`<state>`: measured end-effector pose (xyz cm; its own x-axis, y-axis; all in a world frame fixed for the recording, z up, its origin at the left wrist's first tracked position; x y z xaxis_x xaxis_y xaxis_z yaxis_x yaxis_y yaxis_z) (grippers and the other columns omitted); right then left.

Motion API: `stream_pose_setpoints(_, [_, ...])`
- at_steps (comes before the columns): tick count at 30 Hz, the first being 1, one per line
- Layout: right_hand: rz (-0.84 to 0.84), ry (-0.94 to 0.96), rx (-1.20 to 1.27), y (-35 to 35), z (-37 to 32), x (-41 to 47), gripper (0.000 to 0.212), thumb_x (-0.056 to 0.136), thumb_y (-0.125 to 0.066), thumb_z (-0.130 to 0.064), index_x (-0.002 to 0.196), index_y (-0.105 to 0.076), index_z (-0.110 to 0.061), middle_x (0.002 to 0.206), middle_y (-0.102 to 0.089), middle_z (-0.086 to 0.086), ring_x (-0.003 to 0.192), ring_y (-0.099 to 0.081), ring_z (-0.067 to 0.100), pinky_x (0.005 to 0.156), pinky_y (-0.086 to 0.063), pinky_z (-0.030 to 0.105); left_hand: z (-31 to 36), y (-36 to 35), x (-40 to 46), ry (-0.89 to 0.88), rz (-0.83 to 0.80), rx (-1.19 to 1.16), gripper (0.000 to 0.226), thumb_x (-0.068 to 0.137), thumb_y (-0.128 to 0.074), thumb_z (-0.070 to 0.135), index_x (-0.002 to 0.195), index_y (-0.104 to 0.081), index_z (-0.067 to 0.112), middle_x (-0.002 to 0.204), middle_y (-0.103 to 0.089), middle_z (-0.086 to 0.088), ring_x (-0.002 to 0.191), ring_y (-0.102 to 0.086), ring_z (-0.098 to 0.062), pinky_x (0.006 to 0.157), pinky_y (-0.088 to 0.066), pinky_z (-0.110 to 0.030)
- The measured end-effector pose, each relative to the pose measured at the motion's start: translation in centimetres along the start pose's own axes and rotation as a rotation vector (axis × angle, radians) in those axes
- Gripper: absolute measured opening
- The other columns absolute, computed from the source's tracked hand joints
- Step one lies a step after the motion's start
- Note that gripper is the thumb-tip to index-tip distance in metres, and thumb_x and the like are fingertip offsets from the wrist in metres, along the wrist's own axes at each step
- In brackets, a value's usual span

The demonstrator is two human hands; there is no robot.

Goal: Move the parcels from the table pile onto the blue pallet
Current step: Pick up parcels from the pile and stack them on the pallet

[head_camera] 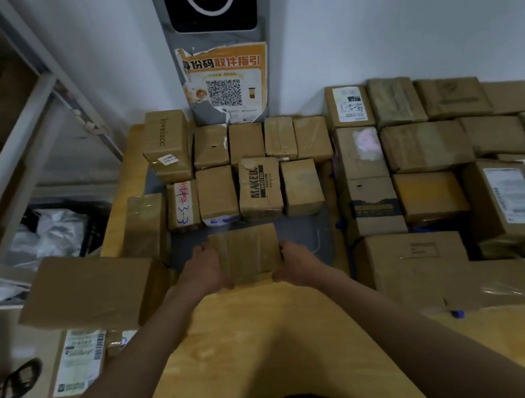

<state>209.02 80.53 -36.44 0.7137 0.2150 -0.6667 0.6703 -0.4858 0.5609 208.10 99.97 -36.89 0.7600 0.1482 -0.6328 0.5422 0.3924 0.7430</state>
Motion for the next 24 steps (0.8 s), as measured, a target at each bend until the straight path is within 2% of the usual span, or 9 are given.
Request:
stream_pose_setpoints(6, [0.071,0.029,0.010,2.1,1.1,-4.6,0.057,0.084,-0.073,-0.016,0.130,-0.042,-0.005,0.116,-0.059,0.013,0.101,-0.061,0.028,0.077,-0.054,0.038,2.4,1.3,-2.9,-0.116,0.038,0.016,0.102,0.062,-0.089,0.030,0.145,-0.032,0.013,0.139,-0.039,-0.010,0.125,-0.047,-0.030,0.096,-0.044,-0.039])
stream_pose_setpoints(10, [0.164,0.032,0.024,3.6,2.7,-8.3,0.062,0.084,-0.073,-0.018,0.135,-0.040,-0.004,0.124,-0.057,0.012,0.111,-0.058,0.029,0.089,-0.054,0.042,5.6,1.9,-5.4,-0.222,0.058,0.058,0.085,0.063,-0.086,0.029,0.136,-0.044,0.013,0.134,-0.045,-0.009,0.117,-0.051,-0.026,0.093,-0.049,-0.037])
stream_pose_setpoints(14, [0.248,0.065,0.056,5.3,4.9,-12.1,0.061,0.086,-0.072,-0.026,0.135,-0.041,-0.005,0.127,-0.056,0.013,0.116,-0.056,0.030,0.094,-0.052,0.042,9.2,2.0,-8.3,-0.282,0.077,0.065,0.083,0.066,-0.085,0.028,0.136,-0.045,0.010,0.135,-0.046,-0.010,0.120,-0.050,-0.027,0.098,-0.047,-0.042])
stream_pose_setpoints(17, [0.294,0.159,0.064,6.9,6.7,-15.2,0.048,0.087,-0.069,-0.030,0.128,-0.054,-0.012,0.125,-0.058,0.011,0.116,-0.056,0.029,0.097,-0.050,0.041,12.4,1.8,-10.6,-0.312,0.096,0.087,0.082,0.069,-0.085,0.030,0.138,-0.044,0.011,0.136,-0.049,-0.010,0.117,-0.054,-0.027,0.096,-0.049,-0.042])
stream_pose_setpoints(20, [0.313,0.217,0.069,8.3,9.2,-18.5,0.037,0.089,-0.066,-0.031,0.123,-0.059,-0.017,0.124,-0.061,0.010,0.114,-0.057,0.026,0.098,-0.050,0.042,16.0,0.9,-12.9,-0.337,0.133,0.090,0.076,0.070,-0.086,0.029,0.133,-0.047,0.014,0.126,-0.057,-0.008,0.109,-0.058,-0.025,0.091,-0.052,-0.042])
stream_pose_setpoints(22, [0.335,0.221,0.084,9.2,11.7,-20.7,0.027,0.091,-0.065,-0.031,0.114,-0.060,-0.017,0.119,-0.060,0.007,0.114,-0.055,0.026,0.093,-0.050,0.037,18.4,-0.4,-14.7,-0.349,0.149,0.085,0.073,0.069,-0.085,0.032,0.131,-0.049,0.016,0.123,-0.057,-0.007,0.107,-0.058,-0.025,0.090,-0.052,-0.041])
stream_pose_setpoints(24, [0.359,0.204,0.110,10.1,14.4,-22.8,0.016,0.090,-0.066,-0.031,0.096,-0.052,-0.025,0.109,-0.056,-0.001,0.110,-0.056,0.025,0.083,-0.048,0.030,20.8,-2.1,-16.4,-0.361,0.161,0.082,0.077,0.068,-0.086,0.035,0.132,-0.048,0.016,0.129,-0.054,-0.008,0.112,-0.056,-0.026,0.093,-0.051,-0.041])
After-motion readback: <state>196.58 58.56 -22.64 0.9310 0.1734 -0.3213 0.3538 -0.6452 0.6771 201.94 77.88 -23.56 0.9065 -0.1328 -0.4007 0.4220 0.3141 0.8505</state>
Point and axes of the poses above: each hand's wrist, its own x-axis towards the middle knuckle, its own y-axis out of the back of the hand, z = x × y, the point moved 1 cm from there along x, towards the middle knuckle
